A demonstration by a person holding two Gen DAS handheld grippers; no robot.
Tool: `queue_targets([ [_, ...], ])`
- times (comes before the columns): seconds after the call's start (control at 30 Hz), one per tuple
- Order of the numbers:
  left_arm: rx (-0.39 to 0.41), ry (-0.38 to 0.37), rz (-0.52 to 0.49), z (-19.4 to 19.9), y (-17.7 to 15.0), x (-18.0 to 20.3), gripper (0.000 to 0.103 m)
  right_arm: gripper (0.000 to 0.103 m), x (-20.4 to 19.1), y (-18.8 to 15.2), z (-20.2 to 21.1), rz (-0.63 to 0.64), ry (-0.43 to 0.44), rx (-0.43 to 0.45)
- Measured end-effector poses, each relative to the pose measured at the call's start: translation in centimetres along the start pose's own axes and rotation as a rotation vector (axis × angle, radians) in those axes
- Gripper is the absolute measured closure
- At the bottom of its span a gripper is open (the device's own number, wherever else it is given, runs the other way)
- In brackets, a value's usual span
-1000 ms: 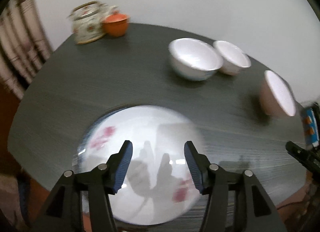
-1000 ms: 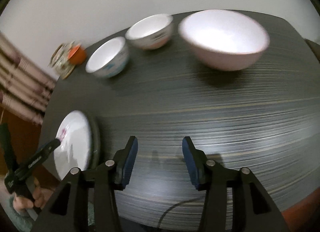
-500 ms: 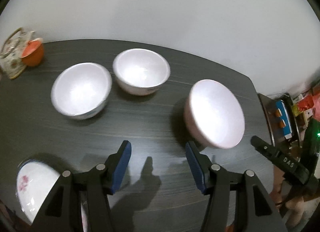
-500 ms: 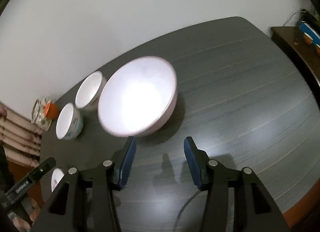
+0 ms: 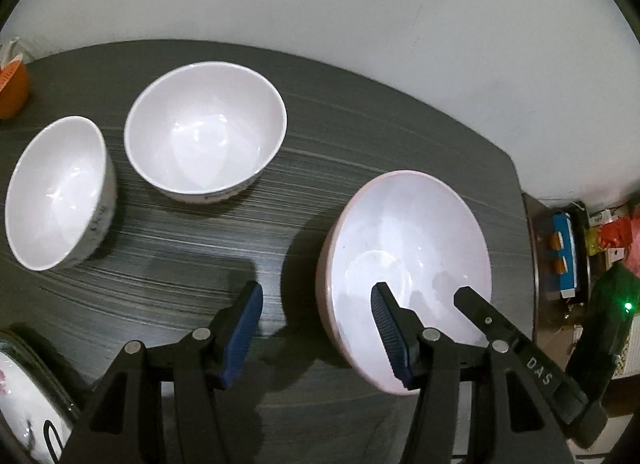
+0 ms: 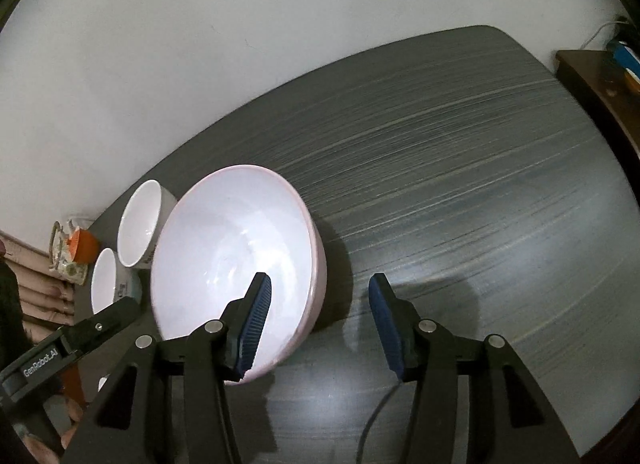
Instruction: Organize plates and bowls
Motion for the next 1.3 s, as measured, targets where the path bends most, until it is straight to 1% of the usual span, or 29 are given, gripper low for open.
queue_targets([
  [0.17,-0.026,0.019,0.003,-1.9,-0.1,0.5,0.046,0.055,0.2,-0.3,-1.9,-0.010,0.011,-0.029],
  [0.23,-0.034,0.011,0.007,-2.3,-0.2,0.7,0.057,0.055,0.2,-0.4,-2.4,-0.015,0.015,-0.038],
  [0.27,-0.037,0.014,0.005,-2.5,-0.2,0.8,0.067,0.057,0.2,-0.4,-2.6,-0.019,0.022,-0.041],
  [0.3,-0.039,0.014,0.007,-2.7,-0.2,0.7,0.076,0.061,0.3,-0.5,-2.7,-0.022,0.027,-0.042],
  [0.33,-0.044,0.012,0.007,-2.6,-0.3,0.4,0.081,0.066,0.3,-0.5,-2.9,-0.025,0.029,-0.045],
  [0.37,-0.054,0.005,0.009,-2.9,-0.4,0.5,0.085,0.068,0.3,-0.6,-3.0,-0.028,0.034,-0.049],
  [0.43,-0.055,-0.010,0.014,-2.7,-0.5,0.5,0.088,0.081,0.2,-0.6,-3.3,-0.027,0.043,-0.051],
  [0.47,-0.053,-0.010,0.006,-2.6,-0.6,0.7,0.090,0.083,0.2,-0.7,-3.5,-0.024,0.039,-0.053],
  [0.5,-0.052,-0.005,-0.002,-2.5,-0.6,0.8,0.090,0.087,0.2,-0.7,-3.5,-0.022,0.035,-0.053],
  [0.53,-0.053,-0.002,-0.010,-2.4,-0.7,0.9,0.090,0.088,0.0,-0.7,-3.5,-0.012,0.036,-0.050],
  [0.6,-0.052,-0.007,-0.015,-1.7,-1.0,0.8,0.090,0.088,-0.5,-0.8,-3.5,0.016,0.021,-0.039],
  [0.73,-0.046,-0.019,-0.010,0.1,-1.4,0.2,0.090,0.088,-0.8,-1.1,-2.9,0.017,0.010,-0.035],
  [0.93,-0.007,0.000,-0.015,4.5,-2.9,-0.9,0.090,0.088,-2.2,-1.9,-0.7,0.024,0.022,-0.026],
  [1.13,0.011,0.031,0.003,9.0,-5.6,-3.2,0.090,0.088,-4.2,-3.7,2.4,0.048,0.061,-0.027],
  [1.3,0.005,0.056,-0.001,11.9,-7.8,-5.2,0.089,0.088,-5.9,-6.4,4.7,0.077,0.092,-0.046],
])
Point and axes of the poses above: each gripper's, at about its wrist camera, not at the fingertips, and z roughly against the way its jaws point, x to its right, y to its top, the point moved 1 cm from there along -z, roughly the way its jaws point, and after that the axes turned 13 degrees about x, right-handed, at the moved point
